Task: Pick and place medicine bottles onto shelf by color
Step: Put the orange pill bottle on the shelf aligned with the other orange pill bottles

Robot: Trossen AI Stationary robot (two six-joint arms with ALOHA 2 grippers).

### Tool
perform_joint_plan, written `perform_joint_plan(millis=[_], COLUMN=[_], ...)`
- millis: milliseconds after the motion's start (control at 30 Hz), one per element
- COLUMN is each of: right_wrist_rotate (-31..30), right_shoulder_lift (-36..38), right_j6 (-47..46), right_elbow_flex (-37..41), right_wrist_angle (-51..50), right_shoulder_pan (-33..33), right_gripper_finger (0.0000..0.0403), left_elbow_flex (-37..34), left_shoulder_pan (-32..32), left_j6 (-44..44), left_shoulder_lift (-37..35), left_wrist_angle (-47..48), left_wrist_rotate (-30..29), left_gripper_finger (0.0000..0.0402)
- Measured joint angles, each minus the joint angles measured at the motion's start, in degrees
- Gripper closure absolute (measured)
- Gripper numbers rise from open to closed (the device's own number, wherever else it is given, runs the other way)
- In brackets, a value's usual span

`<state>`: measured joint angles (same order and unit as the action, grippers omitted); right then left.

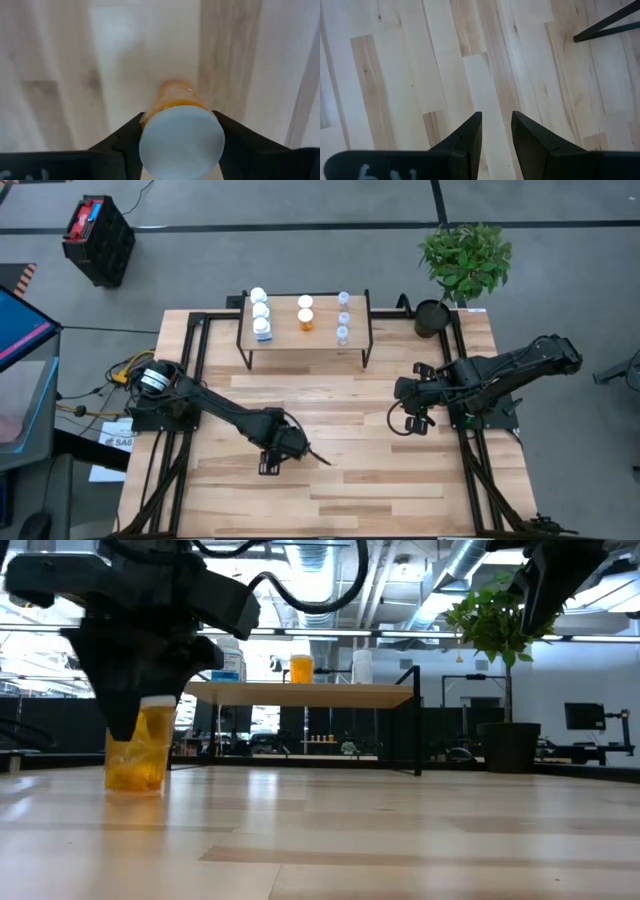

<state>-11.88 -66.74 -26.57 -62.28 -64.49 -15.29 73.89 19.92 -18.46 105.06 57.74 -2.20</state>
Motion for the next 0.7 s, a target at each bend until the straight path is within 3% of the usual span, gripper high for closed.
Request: perform_joint_plan(millis=[367,533,700], right_wrist_rotate=[0.0,0.0,0.1], right_shoulder_lift=[0.0,0.0,0.0], right_j6=[0.0,0.0,0.0], right_elbow_flex=[0.0,0.0,0.0], right_wrist_angle=[-3.0,-3.8,-4.3], right_shoulder_pan=[-0.1,-0.1,-0.1], right_gripper_finger=[0.0276,0.0276,0.0276], left_elbow_flex=[19.7,28.3,34.6], left_shoulder_pan=[-11.4,-20.5,-29.4], left_j6=[15.7,22.6,26.8], left_shoulder_lift=[-0.2,-0.2,-0.2], left_wrist_angle=[15.6,16.8,16.1], left_wrist_rotate=[-4.3,-5.1,-4.7], left_gripper_finger=[0.0218,0.0235,0.0223])
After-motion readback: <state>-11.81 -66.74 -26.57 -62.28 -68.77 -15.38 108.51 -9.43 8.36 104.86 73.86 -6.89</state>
